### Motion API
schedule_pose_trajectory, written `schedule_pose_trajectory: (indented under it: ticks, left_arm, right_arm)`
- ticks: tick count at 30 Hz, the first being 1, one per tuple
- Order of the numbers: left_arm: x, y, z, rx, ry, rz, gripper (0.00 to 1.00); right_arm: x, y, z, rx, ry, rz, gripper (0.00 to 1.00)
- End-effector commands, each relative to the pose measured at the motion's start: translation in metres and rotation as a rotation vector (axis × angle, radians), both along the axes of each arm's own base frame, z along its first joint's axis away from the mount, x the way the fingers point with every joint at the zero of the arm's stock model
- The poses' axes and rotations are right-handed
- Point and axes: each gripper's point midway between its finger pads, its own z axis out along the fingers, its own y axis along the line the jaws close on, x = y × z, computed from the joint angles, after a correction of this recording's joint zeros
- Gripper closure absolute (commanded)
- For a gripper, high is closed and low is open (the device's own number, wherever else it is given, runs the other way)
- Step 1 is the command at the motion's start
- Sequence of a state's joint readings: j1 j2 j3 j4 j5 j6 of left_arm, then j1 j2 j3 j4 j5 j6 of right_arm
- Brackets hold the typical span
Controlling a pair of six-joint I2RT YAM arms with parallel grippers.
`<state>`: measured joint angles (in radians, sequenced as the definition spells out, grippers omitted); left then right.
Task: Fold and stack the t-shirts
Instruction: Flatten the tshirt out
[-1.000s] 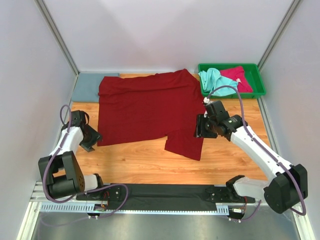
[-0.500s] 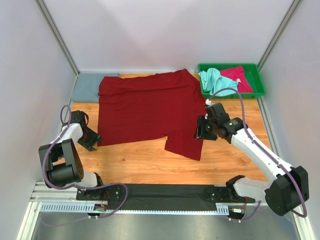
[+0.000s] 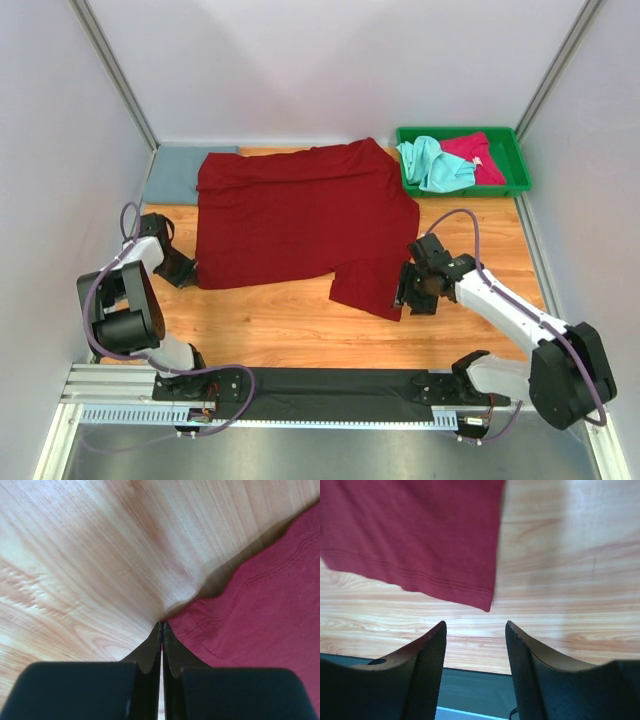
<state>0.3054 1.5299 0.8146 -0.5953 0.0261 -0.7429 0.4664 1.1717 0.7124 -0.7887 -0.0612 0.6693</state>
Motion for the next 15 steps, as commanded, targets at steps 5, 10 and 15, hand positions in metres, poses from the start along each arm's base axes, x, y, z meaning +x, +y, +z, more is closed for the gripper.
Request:
schedule_pose_trajectory:
  ticks: [5, 10, 15]
  left_arm:
    - [0.000, 0.007, 0.008, 0.040, -0.030, -0.029, 1.00]
    - [-0.009, 0.002, 0.010, 0.024, -0.019, -0.057, 1.00]
    - [-0.008, 0.001, 0.018, 0.030, -0.041, -0.087, 1.00]
  right_arm:
    - [-0.001, 0.020, -0.034, 0.074, 0.143, -0.136, 0.48]
    - [0.010, 0.024, -0.047, 0.064, 0.151, -0.183, 0.52]
    - [0.005, 0.016, -0.056, 0.022, 0.179, -0.218, 0.57]
